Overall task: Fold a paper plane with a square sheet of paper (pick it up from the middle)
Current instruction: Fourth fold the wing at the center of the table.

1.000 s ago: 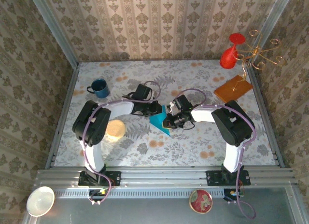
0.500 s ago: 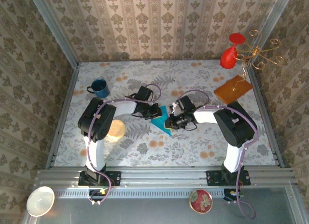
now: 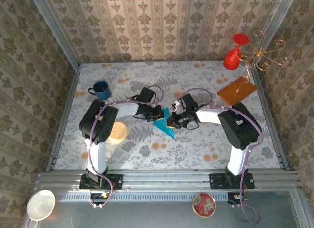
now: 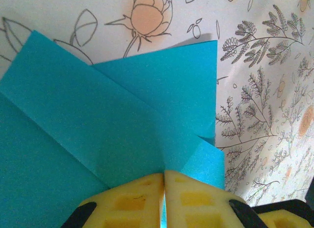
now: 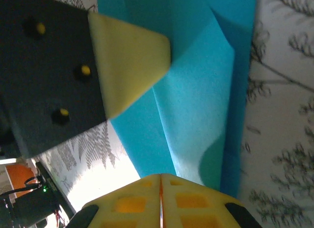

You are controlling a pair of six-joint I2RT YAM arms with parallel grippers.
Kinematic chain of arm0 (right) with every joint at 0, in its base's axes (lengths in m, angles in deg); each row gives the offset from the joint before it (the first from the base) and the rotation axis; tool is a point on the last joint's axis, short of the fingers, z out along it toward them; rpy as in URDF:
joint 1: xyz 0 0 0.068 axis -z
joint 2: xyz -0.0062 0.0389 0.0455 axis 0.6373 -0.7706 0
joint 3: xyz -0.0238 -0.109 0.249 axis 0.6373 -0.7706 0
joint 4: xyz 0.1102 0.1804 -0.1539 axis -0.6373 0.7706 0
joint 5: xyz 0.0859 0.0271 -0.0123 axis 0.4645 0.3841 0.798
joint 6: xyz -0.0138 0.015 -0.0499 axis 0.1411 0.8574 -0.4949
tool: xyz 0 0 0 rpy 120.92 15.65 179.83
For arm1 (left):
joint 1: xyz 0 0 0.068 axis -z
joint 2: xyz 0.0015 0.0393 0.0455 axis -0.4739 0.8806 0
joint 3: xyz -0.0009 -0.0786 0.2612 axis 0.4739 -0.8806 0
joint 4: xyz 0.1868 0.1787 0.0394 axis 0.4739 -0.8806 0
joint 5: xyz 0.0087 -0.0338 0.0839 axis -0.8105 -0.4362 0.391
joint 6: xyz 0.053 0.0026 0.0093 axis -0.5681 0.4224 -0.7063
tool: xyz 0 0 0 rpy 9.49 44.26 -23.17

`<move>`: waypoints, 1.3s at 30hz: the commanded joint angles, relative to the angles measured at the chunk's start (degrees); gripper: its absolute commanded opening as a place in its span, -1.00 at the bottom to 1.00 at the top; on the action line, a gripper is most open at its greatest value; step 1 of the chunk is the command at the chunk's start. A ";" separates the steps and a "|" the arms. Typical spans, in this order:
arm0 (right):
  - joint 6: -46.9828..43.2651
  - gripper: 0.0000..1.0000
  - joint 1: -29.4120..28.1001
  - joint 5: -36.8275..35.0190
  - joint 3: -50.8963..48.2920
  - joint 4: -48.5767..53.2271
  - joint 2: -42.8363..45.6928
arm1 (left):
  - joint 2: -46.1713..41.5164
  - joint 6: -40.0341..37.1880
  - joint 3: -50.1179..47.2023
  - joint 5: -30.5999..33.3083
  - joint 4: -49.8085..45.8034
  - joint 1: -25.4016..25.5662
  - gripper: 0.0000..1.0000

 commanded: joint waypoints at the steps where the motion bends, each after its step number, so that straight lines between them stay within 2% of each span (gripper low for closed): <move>1: -1.31 -0.79 -0.73 -0.52 1.96 5.02 -2.76 | 3.13 0.67 -1.30 4.19 -4.93 -0.31 -0.77; 11: -4.61 -0.81 -1.08 -2.60 0.08 10.49 -2.90 | 5.61 1.18 -0.28 8.46 -9.70 -0.39 -0.78; 15: -6.35 -0.81 -1.08 -1.05 -2.69 11.98 -0.80 | 6.81 2.06 -0.54 9.38 -10.19 -0.48 -0.79; 24: -8.30 -0.81 -1.08 1.34 -8.71 13.70 4.72 | 7.36 2.36 -0.65 8.97 -9.73 -0.66 -0.79; 39: -7.32 -0.82 -1.01 -0.35 -15.22 16.13 9.83 | 7.40 2.08 -0.45 7.93 -9.24 -0.66 -0.79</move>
